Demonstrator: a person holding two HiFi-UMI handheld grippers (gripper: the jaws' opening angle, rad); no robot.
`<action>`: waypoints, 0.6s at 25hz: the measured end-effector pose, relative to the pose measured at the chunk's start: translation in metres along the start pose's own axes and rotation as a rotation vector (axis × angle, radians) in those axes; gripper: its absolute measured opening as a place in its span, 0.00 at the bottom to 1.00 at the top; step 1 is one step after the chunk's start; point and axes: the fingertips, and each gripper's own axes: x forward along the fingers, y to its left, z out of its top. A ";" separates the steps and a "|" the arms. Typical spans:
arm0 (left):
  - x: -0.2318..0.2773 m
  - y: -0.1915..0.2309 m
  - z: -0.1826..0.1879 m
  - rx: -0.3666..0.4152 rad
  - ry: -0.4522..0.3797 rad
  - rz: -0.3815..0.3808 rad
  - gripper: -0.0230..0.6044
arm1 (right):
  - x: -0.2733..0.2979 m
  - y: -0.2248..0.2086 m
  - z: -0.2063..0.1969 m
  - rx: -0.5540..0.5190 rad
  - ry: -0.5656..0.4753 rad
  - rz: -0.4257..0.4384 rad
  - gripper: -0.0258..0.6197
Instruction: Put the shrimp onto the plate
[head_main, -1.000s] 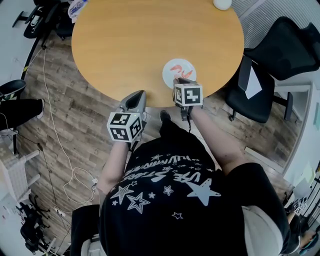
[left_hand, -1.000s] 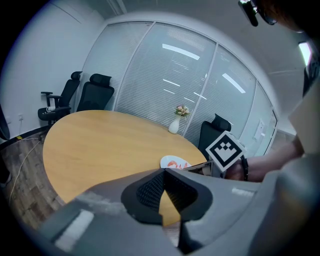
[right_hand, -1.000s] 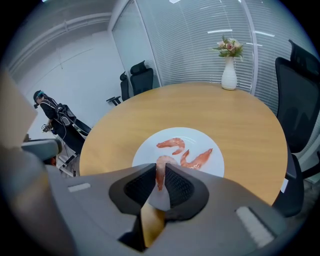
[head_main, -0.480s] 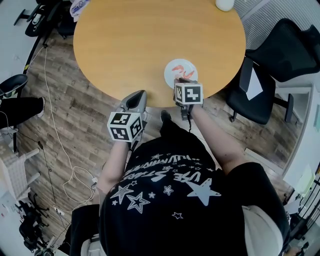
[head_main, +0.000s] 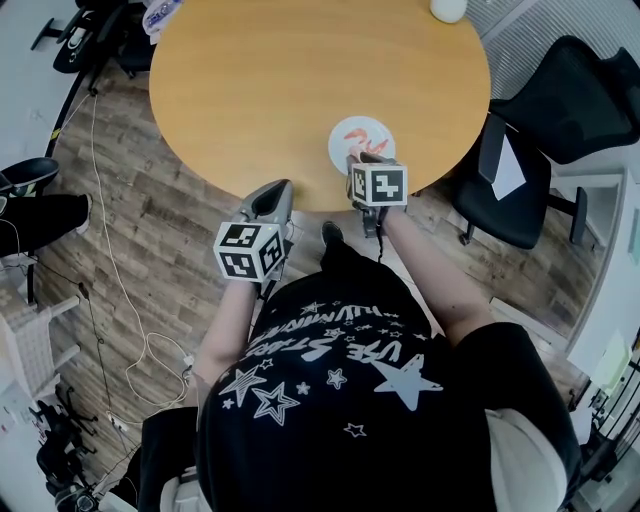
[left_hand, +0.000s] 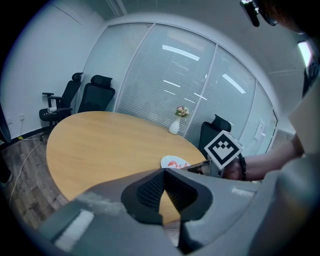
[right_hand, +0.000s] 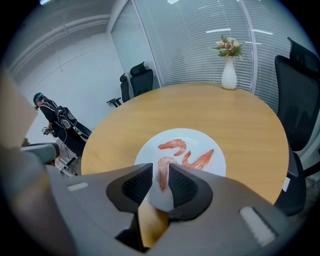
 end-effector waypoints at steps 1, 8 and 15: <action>-0.002 0.000 0.000 -0.001 -0.003 0.002 0.04 | -0.002 0.001 0.001 -0.002 -0.004 0.001 0.20; -0.014 0.000 0.009 0.000 -0.044 0.012 0.04 | -0.019 0.004 0.009 -0.023 -0.045 0.000 0.20; -0.031 -0.002 0.017 -0.003 -0.094 0.017 0.04 | -0.041 0.014 0.019 -0.051 -0.111 0.005 0.20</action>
